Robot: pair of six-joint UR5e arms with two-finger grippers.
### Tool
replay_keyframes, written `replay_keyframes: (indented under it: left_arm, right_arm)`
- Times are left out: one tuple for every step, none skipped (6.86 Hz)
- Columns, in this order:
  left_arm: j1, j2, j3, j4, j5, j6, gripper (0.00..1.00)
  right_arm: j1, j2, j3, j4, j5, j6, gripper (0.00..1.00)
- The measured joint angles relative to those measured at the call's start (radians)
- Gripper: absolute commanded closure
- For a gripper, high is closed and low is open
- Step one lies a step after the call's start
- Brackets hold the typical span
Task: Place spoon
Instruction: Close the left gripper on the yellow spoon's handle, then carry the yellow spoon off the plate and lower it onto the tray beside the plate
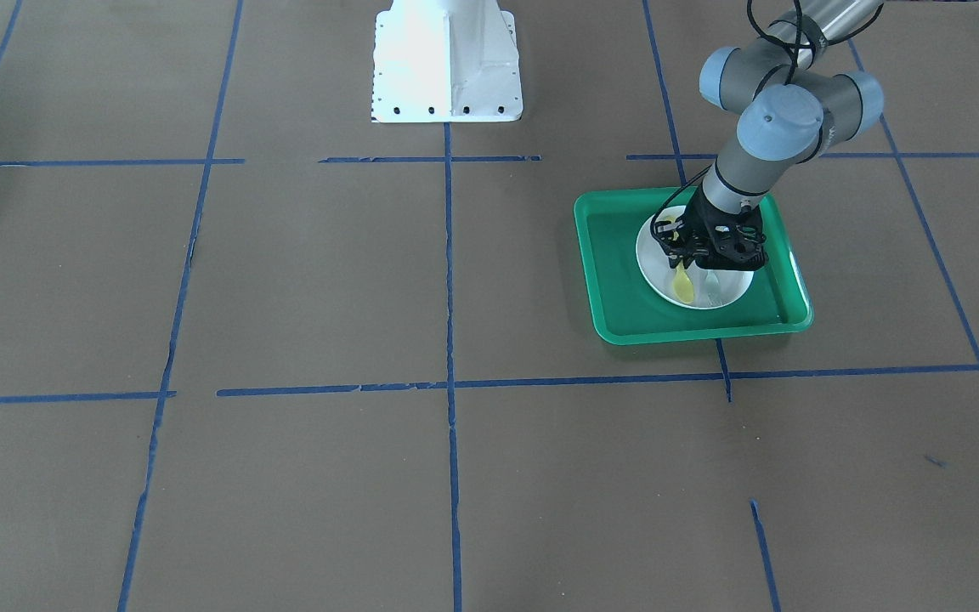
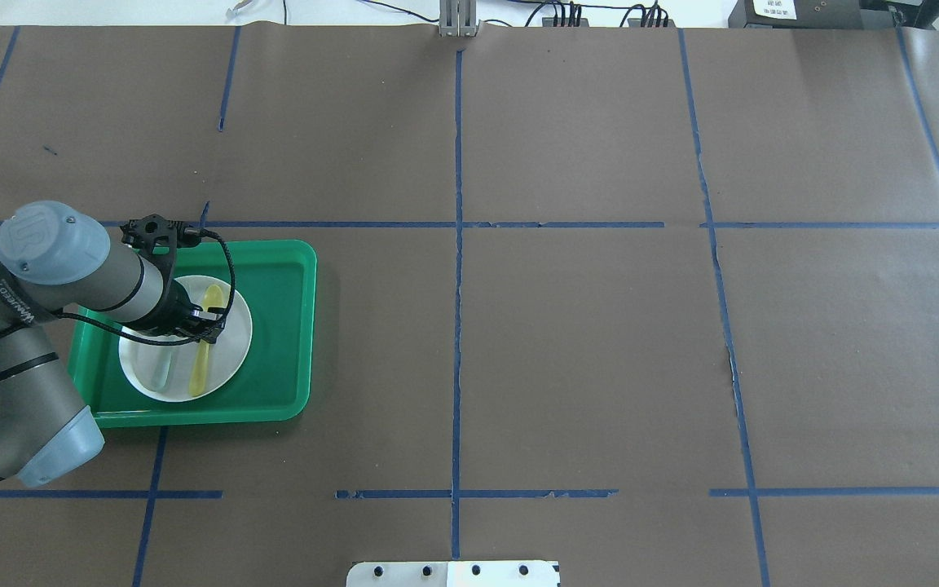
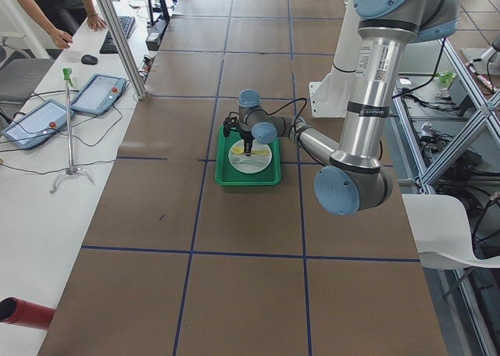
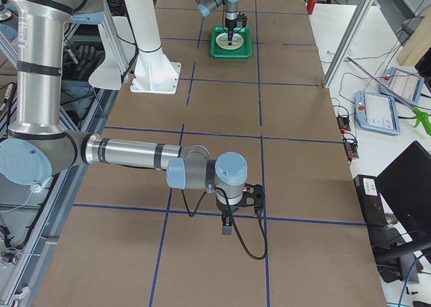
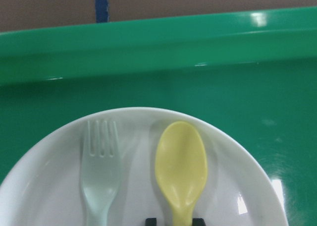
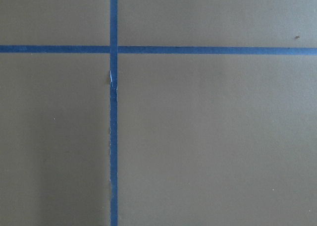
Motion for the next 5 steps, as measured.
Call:
replay_keyframes:
  left_arm:
    - [-0.001, 0.001, -0.004, 0.001, -0.003, 0.000, 1.00]
    - [-0.005, 0.001, -0.018, 0.014, -0.005, 0.000, 1.00]
    - [-0.012, 0.001, -0.049, 0.058, -0.006, 0.000, 1.00]
    - [-0.020, -0.016, -0.087, 0.128, -0.015, -0.004, 1.00]
    - [-0.026, -0.062, -0.104, 0.190, -0.028, -0.029, 1.00]
  right_arm:
    - [0.000, 0.000, 0.000, 0.000, 0.000, 0.000, 0.00]
    - [0.000, 0.000, 0.000, 0.000, 0.000, 0.000, 0.00]
    - [0.000, 0.000, 0.000, 0.000, 0.000, 0.000, 0.00]
    - [0.000, 0.000, 0.000, 0.001, 0.000, 0.000, 0.00]
    - [0.000, 0.000, 0.000, 0.001, 0.000, 0.000, 0.00]
